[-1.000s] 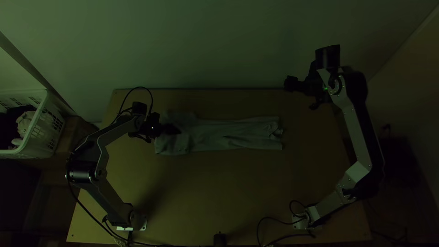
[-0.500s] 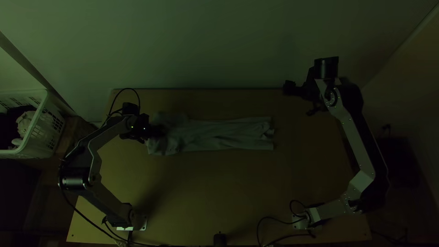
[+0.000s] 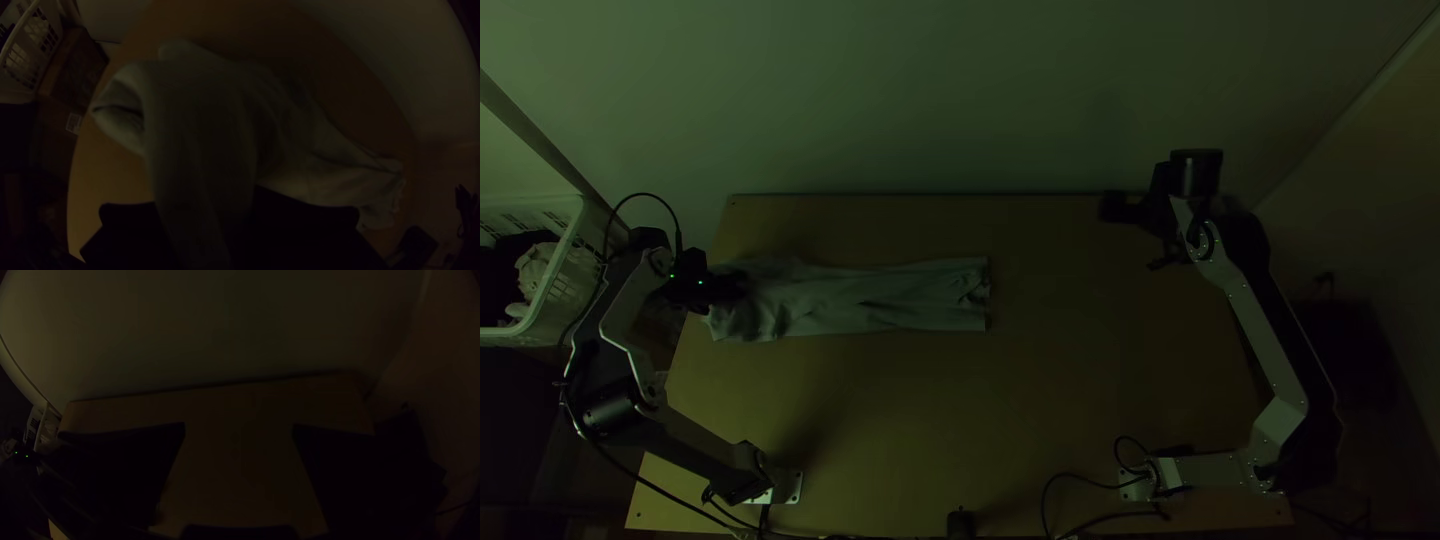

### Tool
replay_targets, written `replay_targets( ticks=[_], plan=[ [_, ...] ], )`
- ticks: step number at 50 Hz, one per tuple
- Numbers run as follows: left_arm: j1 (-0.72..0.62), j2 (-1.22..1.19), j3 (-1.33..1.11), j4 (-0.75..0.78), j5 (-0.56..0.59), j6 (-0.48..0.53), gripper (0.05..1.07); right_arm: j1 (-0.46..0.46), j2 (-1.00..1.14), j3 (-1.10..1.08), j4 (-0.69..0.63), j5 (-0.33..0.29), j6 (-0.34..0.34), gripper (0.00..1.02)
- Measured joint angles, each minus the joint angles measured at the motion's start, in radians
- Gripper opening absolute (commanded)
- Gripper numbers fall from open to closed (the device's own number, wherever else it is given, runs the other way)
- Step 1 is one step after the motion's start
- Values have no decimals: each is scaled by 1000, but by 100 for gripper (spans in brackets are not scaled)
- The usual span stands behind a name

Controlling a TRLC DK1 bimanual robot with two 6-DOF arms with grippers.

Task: Fold the t-shirt

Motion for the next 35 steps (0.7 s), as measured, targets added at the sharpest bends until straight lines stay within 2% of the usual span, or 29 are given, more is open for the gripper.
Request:
replay_targets(
  ticks=[7, 13, 21, 35],
  plan=[
    [41, -15, 74, -85, -50, 58, 8, -14, -34, -37, 31, 0, -18, 98],
    [4, -49, 137, -187, -85, 67, 8, -18, -60, -75, 38, 0, -23, 98],
    [-156, -121, 197, -265, -132, 51, 8, -18, -71, -94, 39, 0, -37, 98],
    [-493, -129, 266, -325, -211, -91, 8, -40, -100, -111, 45, 0, -38, 98]
  ],
)
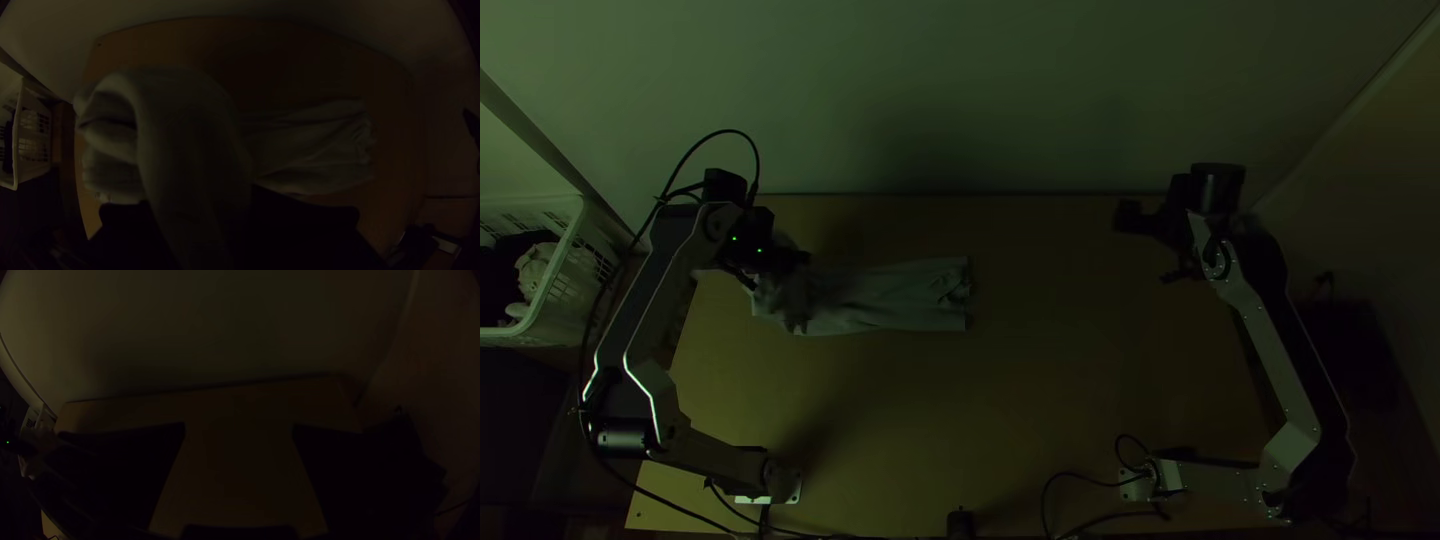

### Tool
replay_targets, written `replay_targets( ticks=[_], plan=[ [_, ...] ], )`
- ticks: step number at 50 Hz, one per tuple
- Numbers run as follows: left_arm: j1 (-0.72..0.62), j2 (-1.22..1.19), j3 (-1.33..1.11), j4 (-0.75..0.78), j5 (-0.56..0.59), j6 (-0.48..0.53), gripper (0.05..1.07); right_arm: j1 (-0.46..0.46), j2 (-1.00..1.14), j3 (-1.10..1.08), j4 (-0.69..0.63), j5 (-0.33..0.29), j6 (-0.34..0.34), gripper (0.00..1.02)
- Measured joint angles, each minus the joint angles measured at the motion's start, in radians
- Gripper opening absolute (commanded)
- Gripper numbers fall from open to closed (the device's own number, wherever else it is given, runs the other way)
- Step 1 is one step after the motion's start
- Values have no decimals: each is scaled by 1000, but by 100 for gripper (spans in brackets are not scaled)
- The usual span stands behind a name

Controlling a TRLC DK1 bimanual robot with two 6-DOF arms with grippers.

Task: Fold the t-shirt

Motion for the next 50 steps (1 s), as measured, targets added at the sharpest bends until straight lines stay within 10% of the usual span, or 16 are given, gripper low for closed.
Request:
replay_targets(
  ticks=[33, 50],
  plan=[
    [-405, 408, 410, -143, -108, -152, 9, -70, -84, -167, 53, 0, -3, 98],
    [-537, 602, 618, -215, -116, -171, 30, -77, -100, -255, 112, 0, -3, 98]
  ],
)
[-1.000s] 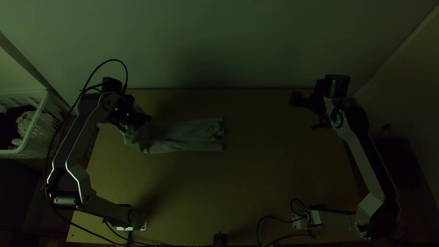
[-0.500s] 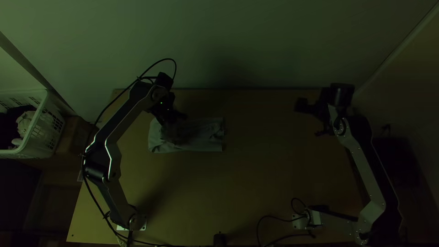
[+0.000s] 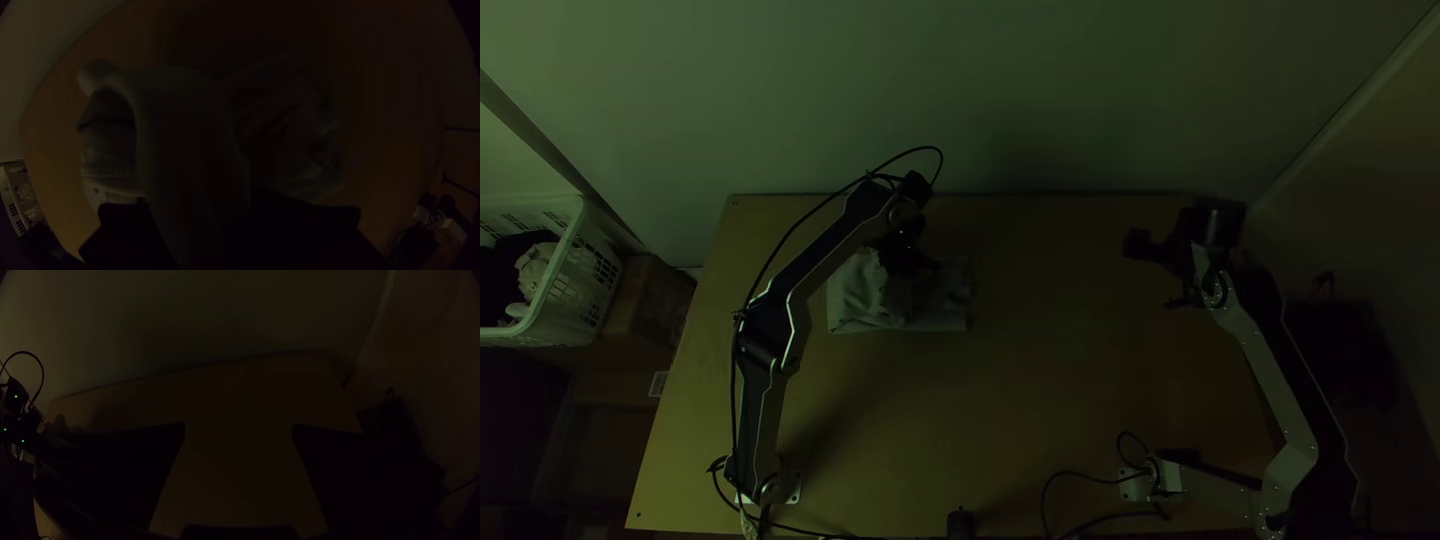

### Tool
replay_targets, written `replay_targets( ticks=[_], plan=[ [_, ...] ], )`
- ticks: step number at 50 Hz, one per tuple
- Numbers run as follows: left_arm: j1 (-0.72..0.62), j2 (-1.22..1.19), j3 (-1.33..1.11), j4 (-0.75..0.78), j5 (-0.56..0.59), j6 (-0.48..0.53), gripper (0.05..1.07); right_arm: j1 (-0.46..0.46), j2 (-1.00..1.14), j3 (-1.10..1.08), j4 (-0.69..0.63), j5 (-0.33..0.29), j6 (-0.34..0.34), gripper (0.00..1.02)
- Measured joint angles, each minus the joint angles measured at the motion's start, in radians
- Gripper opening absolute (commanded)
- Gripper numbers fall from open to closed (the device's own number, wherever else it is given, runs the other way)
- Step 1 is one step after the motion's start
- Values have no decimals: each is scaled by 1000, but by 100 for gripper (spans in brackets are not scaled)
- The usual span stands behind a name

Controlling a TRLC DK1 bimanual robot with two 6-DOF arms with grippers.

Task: Fold the t-shirt

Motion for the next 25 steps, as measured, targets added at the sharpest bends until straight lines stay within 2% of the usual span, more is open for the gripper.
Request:
replay_targets(
  ticks=[1, 2, 4, 16, 25],
  plan=[
    [-10, 10, 11, 0, 0, -2, 42, 0, -1, -6, 4, 0, 0, 98],
    [-22, 18, 19, 1, 0, -4, 60, 0, -2, -13, 8, 0, 0, 98],
    [-42, 33, 31, 10, 0, -11, 104, 0, -3, -26, 12, 0, 0, 98],
    [-169, 56, 45, 237, 11, -76, 103, 36, -9, -146, 90, 0, 1, 98],
    [-204, 55, 65, 277, 46, -85, 103, 54, -9, -188, 121, 0, 1, 98]
  ],
)
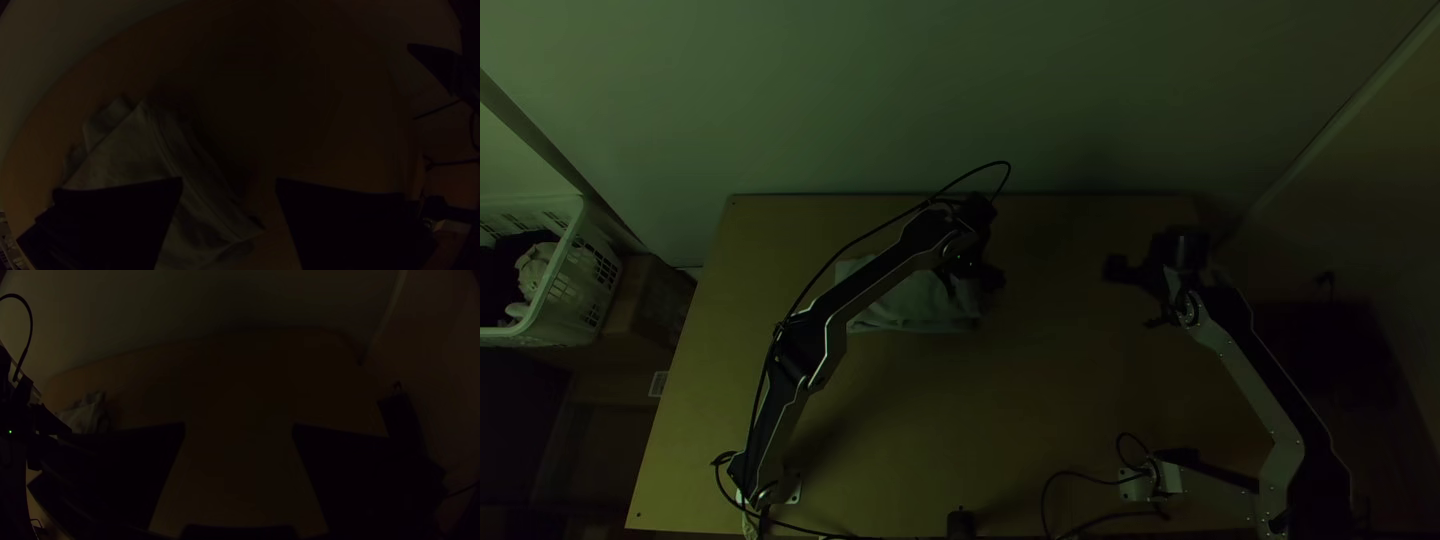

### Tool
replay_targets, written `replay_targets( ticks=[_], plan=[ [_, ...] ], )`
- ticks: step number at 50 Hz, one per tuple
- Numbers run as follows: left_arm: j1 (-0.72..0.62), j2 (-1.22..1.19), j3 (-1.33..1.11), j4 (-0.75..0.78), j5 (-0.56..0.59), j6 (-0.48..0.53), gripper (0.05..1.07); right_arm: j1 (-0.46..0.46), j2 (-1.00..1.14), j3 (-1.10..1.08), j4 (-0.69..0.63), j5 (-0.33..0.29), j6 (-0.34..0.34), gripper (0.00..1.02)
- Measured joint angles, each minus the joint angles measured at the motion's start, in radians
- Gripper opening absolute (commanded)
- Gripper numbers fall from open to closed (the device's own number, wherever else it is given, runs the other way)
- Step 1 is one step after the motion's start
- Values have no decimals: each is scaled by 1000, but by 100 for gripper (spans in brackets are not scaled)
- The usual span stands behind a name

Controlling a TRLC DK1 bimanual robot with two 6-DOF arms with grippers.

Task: Fold the t-shirt

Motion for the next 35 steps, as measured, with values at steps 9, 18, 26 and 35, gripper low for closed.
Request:
replay_targets(
  ticks=[9, 18, 26, 35],
  plan=[
    [35, -10, 0, -8, 12, 0, 103, 0, 0, 0, 43, 0, -1, 98],
    [117, -76, -6, -9, 11, 5, 103, 0, 0, 18, 43, 0, -24, 98],
    [200, -187, -51, 7, 11, 27, 103, -1, -11, 84, 44, 0, -63, 98],
    [307, -327, -123, 46, 11, 42, 103, -10, -84, 153, 61, 0, -130, 98]
  ],
)
